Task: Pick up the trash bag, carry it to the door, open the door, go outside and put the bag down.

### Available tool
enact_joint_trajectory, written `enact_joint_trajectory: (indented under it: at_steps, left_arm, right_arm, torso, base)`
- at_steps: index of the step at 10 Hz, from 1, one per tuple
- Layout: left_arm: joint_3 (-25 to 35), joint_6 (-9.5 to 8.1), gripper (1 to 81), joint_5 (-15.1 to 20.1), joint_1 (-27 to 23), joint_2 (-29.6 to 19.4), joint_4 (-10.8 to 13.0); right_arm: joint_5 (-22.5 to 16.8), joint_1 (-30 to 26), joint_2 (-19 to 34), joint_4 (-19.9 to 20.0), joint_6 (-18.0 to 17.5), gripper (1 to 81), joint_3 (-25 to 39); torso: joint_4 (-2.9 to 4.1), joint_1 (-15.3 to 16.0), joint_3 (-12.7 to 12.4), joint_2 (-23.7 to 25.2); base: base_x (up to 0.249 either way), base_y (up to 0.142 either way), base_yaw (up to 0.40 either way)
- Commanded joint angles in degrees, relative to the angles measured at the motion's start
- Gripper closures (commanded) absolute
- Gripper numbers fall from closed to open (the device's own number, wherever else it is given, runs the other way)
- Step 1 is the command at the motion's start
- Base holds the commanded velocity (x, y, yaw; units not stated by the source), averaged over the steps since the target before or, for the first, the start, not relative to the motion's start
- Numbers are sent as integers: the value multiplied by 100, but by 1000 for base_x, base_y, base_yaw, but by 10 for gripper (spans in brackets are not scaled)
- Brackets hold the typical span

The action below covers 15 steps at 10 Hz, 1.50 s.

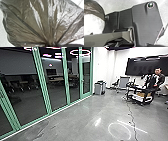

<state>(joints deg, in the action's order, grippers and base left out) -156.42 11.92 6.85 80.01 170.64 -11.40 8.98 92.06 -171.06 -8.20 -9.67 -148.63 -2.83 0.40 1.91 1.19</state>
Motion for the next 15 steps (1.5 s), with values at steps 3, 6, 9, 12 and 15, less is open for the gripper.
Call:
enact_joint_trajectory:
  at_steps: [3,6,9,12,15]
  left_arm:
    - [-12,21,811,317,-358,-39,-12]
    - [-21,21,811,317,-358,-39,6]
    - [-12,20,811,317,-376,-39,15]
    - [-20,21,811,317,-385,-30,23]
    - [-21,21,811,317,-385,-30,15]
  right_arm:
    - [-248,-210,-19,-94,9,10,36]
    - [-266,-219,-19,-94,9,10,28]
    - [-283,-227,-19,-94,9,10,28]
    - [-292,-227,-19,-85,9,10,28]
    - [-283,-236,-19,-76,9,10,28]
  torso:
    - [0,0,0,0]
    - [0,-13,-4,7]
    - [0,-15,-4,9]
    - [0,-13,-4,9]
    - [0,-13,-4,9]
  base:
    - [0,0,0]
    - [88,0,0]
    - [131,0,0]
    - [159,0,0]
    - [170,0,0]
